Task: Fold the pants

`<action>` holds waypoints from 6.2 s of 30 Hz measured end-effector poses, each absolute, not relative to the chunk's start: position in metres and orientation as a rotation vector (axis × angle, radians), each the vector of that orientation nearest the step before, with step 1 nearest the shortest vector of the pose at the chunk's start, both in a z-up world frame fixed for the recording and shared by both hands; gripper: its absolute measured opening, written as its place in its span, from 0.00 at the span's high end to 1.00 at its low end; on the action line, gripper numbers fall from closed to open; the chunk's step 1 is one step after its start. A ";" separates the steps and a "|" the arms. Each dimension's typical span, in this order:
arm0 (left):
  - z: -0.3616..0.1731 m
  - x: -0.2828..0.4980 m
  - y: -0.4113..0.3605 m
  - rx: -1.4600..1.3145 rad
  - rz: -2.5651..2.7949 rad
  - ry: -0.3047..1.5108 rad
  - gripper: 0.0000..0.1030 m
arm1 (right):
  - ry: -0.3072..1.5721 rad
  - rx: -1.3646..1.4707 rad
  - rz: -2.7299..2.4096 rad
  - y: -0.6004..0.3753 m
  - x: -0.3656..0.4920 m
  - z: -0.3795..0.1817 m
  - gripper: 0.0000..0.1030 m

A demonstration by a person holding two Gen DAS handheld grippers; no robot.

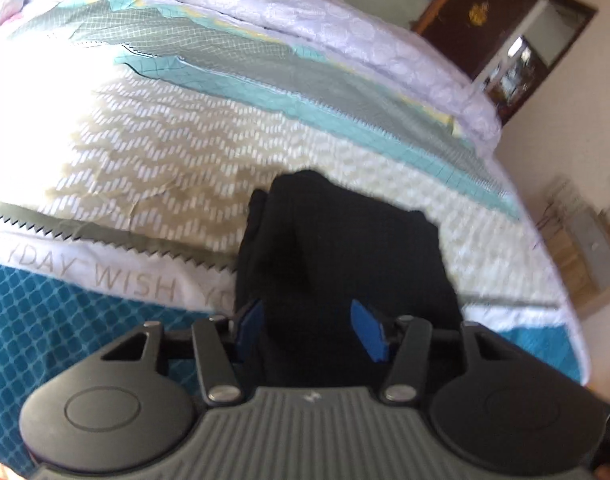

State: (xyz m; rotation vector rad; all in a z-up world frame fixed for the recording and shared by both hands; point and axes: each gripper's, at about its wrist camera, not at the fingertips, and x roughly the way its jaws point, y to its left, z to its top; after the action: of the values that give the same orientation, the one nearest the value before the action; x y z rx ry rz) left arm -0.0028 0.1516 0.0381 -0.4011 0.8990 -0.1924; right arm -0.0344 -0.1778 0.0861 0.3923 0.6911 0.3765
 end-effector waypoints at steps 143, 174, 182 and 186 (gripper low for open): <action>0.060 -0.136 0.004 0.039 0.144 0.774 0.00 | 0.596 0.347 -0.001 -0.222 -0.150 0.046 0.11; 0.070 -0.137 0.005 0.092 0.172 0.726 0.00 | 0.594 0.361 -0.035 -0.222 -0.151 0.045 0.11; 0.070 -0.136 0.003 0.122 0.183 0.735 0.00 | 0.584 0.365 -0.041 -0.224 -0.151 0.046 0.11; 0.069 -0.135 0.004 0.119 0.185 0.747 0.00 | 0.580 0.367 -0.046 -0.224 -0.152 0.047 0.11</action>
State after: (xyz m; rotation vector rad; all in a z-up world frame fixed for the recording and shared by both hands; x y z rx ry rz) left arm -0.1354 0.0036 0.0688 0.1191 0.7472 0.1851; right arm -0.1521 -0.2236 0.0466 0.3672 0.5805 -0.0458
